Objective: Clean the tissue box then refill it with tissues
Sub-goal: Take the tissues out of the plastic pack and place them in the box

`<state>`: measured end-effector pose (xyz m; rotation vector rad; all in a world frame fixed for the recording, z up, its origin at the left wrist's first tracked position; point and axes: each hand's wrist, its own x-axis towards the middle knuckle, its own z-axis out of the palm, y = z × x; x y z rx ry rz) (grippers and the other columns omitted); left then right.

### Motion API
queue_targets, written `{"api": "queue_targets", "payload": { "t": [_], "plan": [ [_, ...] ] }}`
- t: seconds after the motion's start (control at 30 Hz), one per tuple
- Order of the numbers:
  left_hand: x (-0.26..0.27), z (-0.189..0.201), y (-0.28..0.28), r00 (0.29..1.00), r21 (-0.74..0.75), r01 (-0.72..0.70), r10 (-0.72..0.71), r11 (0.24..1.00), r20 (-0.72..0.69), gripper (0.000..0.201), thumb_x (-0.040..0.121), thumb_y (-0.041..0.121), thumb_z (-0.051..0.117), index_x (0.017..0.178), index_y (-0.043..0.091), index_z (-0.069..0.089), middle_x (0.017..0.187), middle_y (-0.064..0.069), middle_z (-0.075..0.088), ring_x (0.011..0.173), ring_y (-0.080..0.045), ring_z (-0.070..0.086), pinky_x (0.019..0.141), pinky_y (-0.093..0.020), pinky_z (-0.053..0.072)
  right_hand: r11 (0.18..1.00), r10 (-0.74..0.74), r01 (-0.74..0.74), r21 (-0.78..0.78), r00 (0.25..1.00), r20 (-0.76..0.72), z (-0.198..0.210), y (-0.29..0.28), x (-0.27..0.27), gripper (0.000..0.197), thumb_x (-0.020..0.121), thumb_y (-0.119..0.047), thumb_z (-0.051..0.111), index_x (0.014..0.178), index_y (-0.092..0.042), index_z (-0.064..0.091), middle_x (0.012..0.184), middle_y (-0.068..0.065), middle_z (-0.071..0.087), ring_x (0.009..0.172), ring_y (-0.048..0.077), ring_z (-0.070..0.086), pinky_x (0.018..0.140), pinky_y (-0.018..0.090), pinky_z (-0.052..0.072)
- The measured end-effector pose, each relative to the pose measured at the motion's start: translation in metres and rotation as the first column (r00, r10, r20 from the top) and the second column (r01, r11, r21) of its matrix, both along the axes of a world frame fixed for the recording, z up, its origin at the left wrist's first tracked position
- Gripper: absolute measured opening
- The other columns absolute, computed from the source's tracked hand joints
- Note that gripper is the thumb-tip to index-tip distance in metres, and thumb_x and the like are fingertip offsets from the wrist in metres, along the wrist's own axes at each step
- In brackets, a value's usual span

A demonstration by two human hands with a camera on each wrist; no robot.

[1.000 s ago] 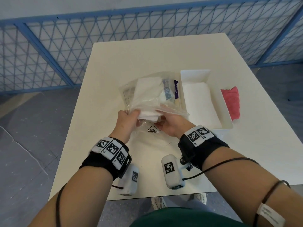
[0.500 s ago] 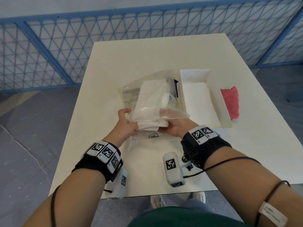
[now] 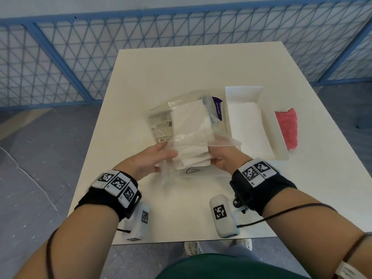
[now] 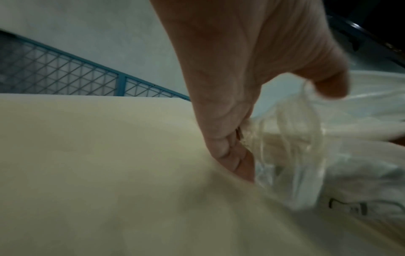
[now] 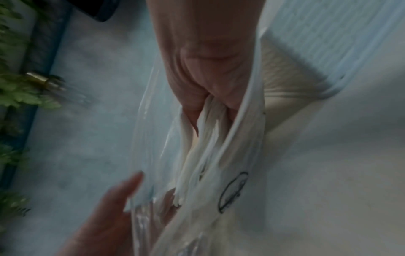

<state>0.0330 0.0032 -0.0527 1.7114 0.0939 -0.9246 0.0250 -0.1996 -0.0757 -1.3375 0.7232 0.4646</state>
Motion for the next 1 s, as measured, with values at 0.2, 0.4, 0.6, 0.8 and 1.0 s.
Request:
{"api": "queue_targets", "payload": {
  "t": [0.2,0.4,0.6,0.8,1.0],
  "plan": [
    [0.014,-0.004,0.011,0.994,0.068,-0.111,0.112,0.991,-0.012,0.066,0.094,0.056,0.040,0.151,0.028,0.023,0.155,0.009,0.029,0.135,-0.017,0.039,0.102,-0.038,0.041,0.997,0.047,-0.050,0.055,0.998,0.052,0.023,-0.001,-0.017,0.022,0.095,-0.001,0.050,0.109,-0.011,0.063,0.093,0.008,0.069,0.084,0.024,0.067,0.072,0.041,0.057],
    [0.025,-0.018,0.013,0.972,0.164,-0.218,0.200,0.962,0.121,0.066,0.100,0.024,0.045,0.154,0.019,0.006,0.161,0.005,0.007,0.139,-0.023,0.031,0.095,-0.039,0.043,0.932,0.334,-0.338,0.130,0.941,0.049,0.041,-0.021,-0.034,0.015,0.087,0.004,0.059,0.097,-0.007,0.063,0.088,0.006,0.074,0.077,0.016,0.070,0.068,0.027,0.059],
    [0.044,-0.027,0.031,0.886,0.465,-0.447,0.309,0.764,0.345,0.088,0.091,0.035,0.059,0.152,0.000,0.006,0.159,-0.009,0.001,0.141,-0.030,0.026,0.111,-0.036,0.032,0.793,0.601,-0.587,-0.164,0.798,0.052,0.051,-0.032,-0.042,0.034,0.078,-0.004,0.070,0.111,-0.011,0.064,0.109,0.013,0.071,0.100,0.031,0.069,0.091,0.043,0.053],
    [0.045,-0.034,0.027,0.925,0.460,-0.328,0.182,0.825,0.334,0.101,0.084,0.029,0.071,0.152,0.002,0.002,0.160,-0.004,-0.006,0.140,-0.026,0.028,0.105,-0.040,0.041,0.835,0.538,-0.521,-0.174,0.841,0.063,0.052,-0.024,-0.039,0.047,0.067,-0.015,0.071,0.112,-0.009,0.063,0.114,0.018,0.068,0.105,0.034,0.066,0.097,0.046,0.050],
    [0.043,-0.039,0.020,0.920,0.395,-0.347,0.226,0.850,0.321,0.099,0.081,0.007,0.073,0.153,0.006,0.004,0.158,0.002,-0.006,0.131,-0.025,0.039,0.074,-0.028,0.052,0.822,0.560,-0.549,-0.150,0.828,0.039,0.055,-0.031,-0.040,0.049,0.067,-0.013,0.069,0.115,-0.007,0.061,0.114,0.016,0.068,0.103,0.030,0.067,0.095,0.043,0.052]
  ]
}}
